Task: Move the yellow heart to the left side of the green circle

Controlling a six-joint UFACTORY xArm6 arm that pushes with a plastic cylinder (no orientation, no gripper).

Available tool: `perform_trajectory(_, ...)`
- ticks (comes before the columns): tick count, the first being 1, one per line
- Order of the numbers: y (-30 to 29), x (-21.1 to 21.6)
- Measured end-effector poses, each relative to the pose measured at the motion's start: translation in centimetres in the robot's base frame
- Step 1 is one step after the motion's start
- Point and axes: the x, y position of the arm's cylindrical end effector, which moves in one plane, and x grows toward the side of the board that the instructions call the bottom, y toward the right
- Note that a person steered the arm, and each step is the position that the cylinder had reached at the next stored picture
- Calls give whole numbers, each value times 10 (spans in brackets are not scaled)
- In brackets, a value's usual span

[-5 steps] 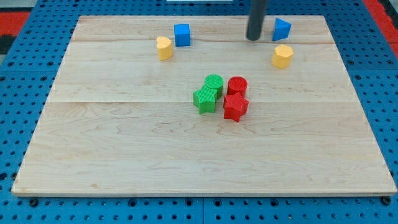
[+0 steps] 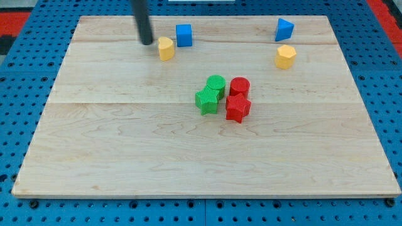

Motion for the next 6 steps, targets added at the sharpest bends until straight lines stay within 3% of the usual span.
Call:
perform_trajectory(1,66,41)
perform_trajectory(2,89,79)
perform_trajectory(3,4,79)
perform_trajectory(6,151,122)
